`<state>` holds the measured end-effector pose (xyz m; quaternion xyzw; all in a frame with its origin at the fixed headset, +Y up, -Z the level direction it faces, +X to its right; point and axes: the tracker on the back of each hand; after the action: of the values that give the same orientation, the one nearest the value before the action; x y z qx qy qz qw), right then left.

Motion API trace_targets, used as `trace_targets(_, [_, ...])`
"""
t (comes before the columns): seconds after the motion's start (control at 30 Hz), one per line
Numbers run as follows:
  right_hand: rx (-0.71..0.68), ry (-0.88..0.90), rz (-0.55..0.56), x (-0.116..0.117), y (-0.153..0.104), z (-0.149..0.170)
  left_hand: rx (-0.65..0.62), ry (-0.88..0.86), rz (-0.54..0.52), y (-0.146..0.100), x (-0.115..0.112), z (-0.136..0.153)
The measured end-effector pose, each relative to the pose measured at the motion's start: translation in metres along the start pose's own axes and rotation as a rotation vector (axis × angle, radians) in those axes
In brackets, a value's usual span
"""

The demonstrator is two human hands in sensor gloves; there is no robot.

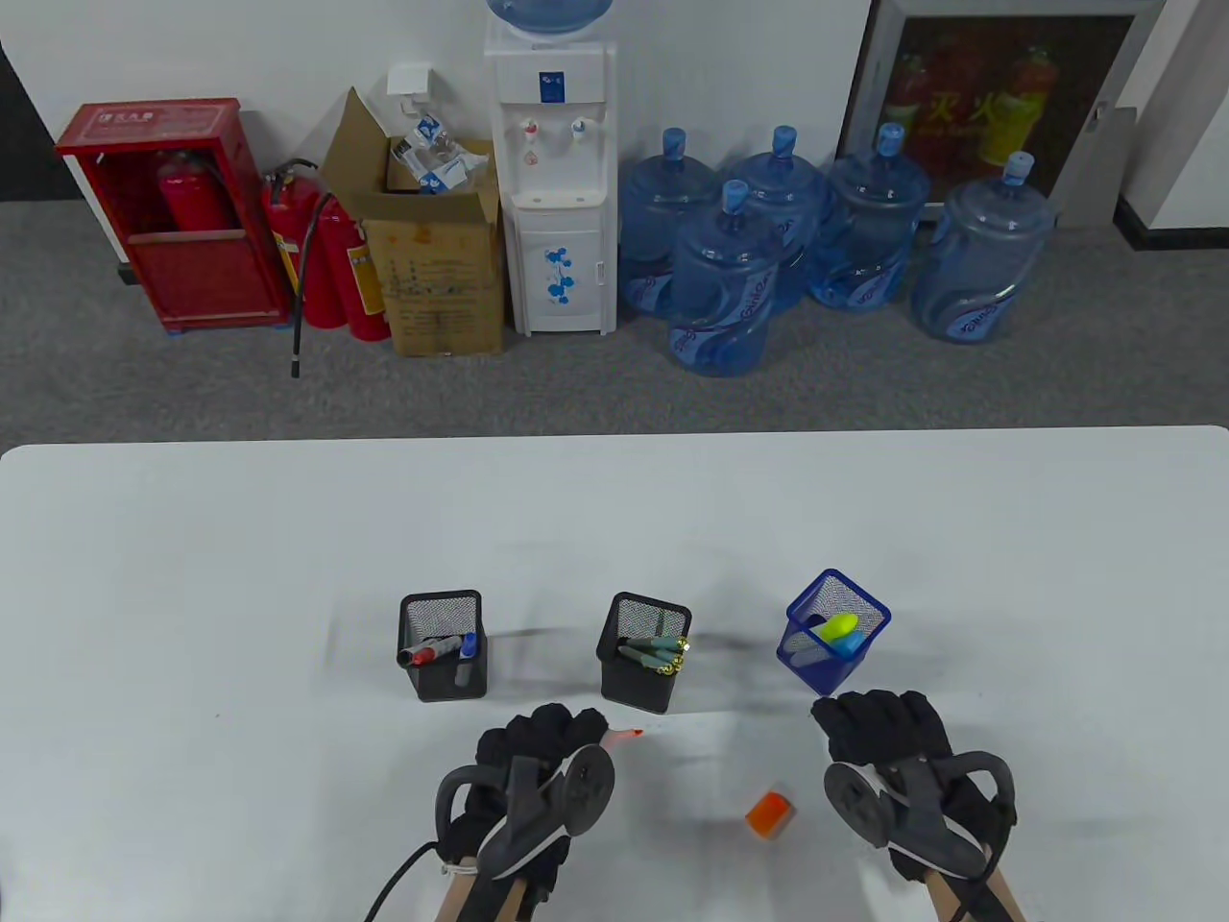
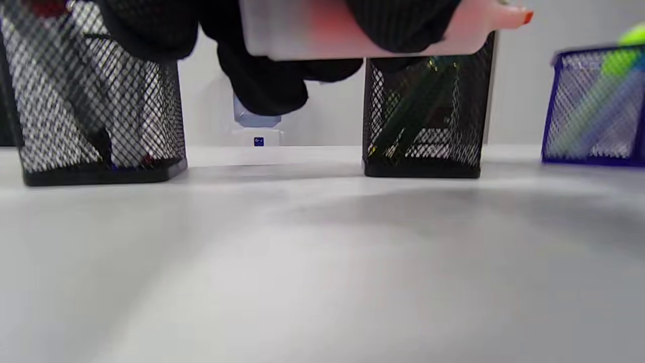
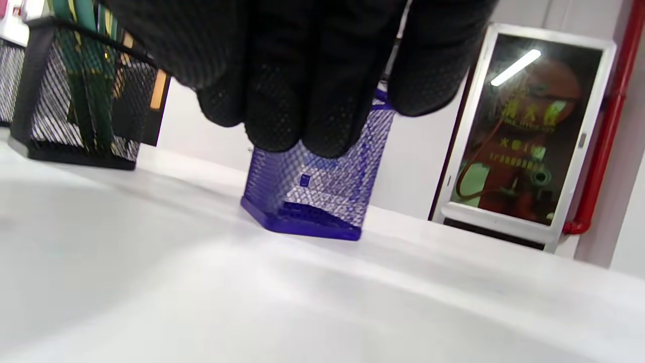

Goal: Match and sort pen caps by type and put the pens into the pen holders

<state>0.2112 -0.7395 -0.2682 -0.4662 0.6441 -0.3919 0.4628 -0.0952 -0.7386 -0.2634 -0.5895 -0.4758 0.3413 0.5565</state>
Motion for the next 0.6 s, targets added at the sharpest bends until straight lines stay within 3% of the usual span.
trace_targets(0.3, [-0.099, 0.109, -0.18, -0.002, 0.003, -0.026, -0.017, -0.023, -0.037, -0.004, 0.0, 0.003])
trace_targets(0.6, [-0.229, 0.051, -0.375, 0.015, 0.006, -0.053, -0.02, -0.021, -0.02, -0.003, -0.005, 0.003])
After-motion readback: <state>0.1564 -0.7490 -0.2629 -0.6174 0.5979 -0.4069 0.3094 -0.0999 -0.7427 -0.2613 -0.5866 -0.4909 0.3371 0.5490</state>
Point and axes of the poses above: the tracker on the back of each hand, its own z axis roughly to the little-finger side, its own y axis roughly from the wrist to the fingertips, x = y × z, and after that the axes turned 15 degrees about y, right-handed
